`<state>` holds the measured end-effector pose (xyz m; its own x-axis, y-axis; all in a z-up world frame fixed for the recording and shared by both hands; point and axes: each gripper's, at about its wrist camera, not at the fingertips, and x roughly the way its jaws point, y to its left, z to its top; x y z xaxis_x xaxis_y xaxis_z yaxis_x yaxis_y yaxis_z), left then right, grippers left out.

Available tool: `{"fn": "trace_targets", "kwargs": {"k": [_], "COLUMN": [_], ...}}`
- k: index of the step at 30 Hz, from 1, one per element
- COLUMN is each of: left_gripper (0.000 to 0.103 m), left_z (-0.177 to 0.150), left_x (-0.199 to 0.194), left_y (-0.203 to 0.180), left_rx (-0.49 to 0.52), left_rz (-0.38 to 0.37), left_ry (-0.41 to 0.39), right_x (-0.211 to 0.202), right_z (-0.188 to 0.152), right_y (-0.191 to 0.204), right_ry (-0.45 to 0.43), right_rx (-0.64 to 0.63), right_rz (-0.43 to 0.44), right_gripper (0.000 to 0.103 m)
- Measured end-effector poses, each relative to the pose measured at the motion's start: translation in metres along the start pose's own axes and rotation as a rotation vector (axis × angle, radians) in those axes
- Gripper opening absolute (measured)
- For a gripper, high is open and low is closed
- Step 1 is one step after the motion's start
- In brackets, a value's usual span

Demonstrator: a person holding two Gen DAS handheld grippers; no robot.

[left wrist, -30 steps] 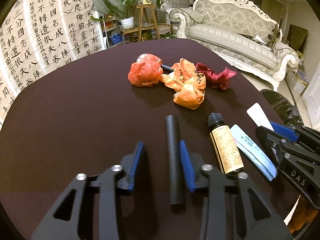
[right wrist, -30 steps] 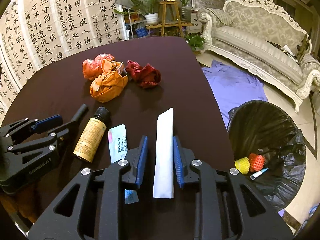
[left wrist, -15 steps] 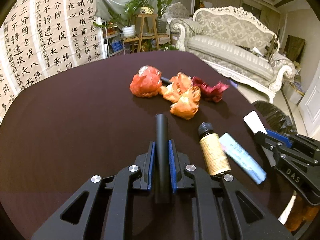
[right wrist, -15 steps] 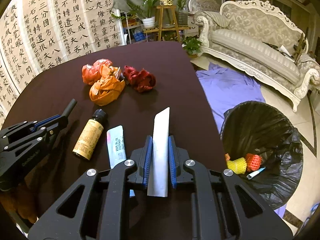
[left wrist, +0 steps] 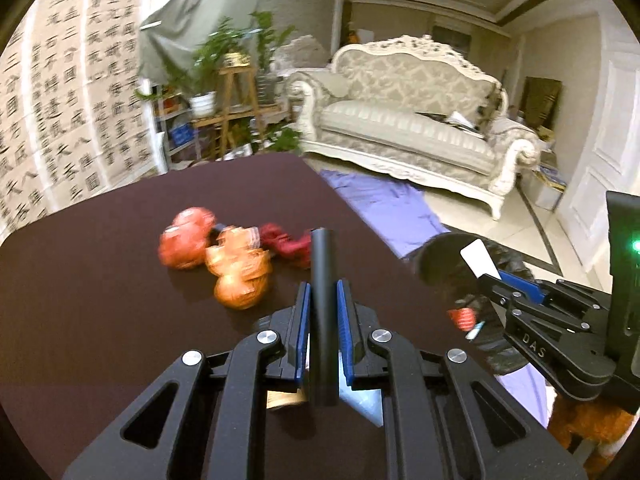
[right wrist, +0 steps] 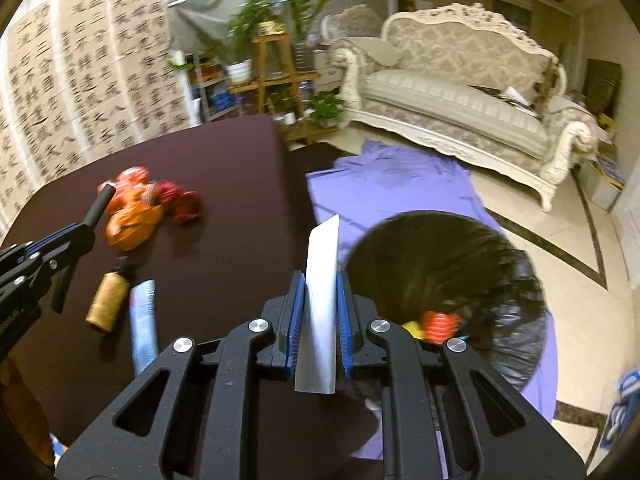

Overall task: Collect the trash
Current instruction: 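Carry the black rod and white tube over the bin and release both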

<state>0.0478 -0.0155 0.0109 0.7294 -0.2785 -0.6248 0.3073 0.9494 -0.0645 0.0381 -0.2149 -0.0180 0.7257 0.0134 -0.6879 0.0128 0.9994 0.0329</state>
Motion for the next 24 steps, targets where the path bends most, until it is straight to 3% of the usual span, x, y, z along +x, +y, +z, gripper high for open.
{"fn": "trace_targets", "kwargs": {"k": [11, 24], "left_gripper": [0.014, 0.014], "left_z": [0.019, 0.026], "left_x": [0.041, 0.097], "left_y": [-0.073, -0.125], "left_rx": [0.096, 0.181], "left_rz": [-0.083, -0.08], "left_ry": [0.007, 0.046], "right_x": [0.008, 0.029], "right_z": [-0.002, -0.007], "right_y": [-0.068, -0.112], "right_ry": [-0.017, -0.011], "right_rx": [0.092, 0.147], "right_rz": [-0.098, -0.136], "right_gripper": [0.016, 0.016]}}
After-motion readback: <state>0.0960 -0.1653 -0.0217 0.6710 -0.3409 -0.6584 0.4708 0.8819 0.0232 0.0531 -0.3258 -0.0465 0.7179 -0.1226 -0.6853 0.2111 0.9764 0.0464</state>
